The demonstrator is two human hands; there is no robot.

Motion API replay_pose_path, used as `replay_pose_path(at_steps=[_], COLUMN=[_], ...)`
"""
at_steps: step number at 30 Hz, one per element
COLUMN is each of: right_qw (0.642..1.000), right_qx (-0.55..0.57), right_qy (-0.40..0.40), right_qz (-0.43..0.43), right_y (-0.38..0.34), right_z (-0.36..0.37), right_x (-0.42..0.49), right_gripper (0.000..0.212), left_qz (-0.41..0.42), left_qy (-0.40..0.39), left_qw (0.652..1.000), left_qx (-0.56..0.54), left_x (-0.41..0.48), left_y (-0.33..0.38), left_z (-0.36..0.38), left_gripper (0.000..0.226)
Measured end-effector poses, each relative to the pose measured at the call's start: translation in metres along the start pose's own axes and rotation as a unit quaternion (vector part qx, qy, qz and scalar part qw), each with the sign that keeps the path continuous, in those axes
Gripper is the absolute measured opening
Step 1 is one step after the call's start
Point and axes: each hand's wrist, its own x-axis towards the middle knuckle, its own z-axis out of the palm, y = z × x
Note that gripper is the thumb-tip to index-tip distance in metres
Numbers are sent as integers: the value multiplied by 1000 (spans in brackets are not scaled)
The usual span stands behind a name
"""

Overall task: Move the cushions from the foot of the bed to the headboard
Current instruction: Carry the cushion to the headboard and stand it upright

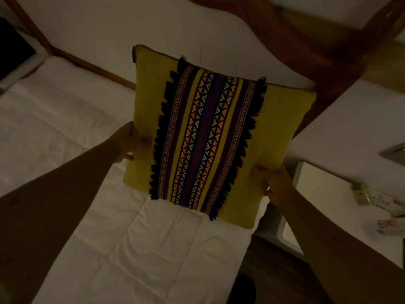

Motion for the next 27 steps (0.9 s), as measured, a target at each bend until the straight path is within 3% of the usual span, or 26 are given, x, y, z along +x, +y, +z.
replay_pose_path(at_steps=[5,9,17,27], right_qw=[1000,1000,999,998], right_qx=[17,8,10,9], right_qy=[1,16,14,64], right_qz=[-24,-24,-28,-21], right_y=[-11,-18,-20,-10], right_z=[8,12,15,32], right_x=[17,26,58,108], right_gripper=[57,71,73,78], left_qz=[18,46,80,93], left_qy=[-10,-4,-24,18], left_qw=[999,996,992,990], left_qx=[-33,-73,-99,-107], left_x=[31,51,94,128], left_y=[8,14,21,12], left_z=[6,12,21,33], left_gripper=[77,71,55,70])
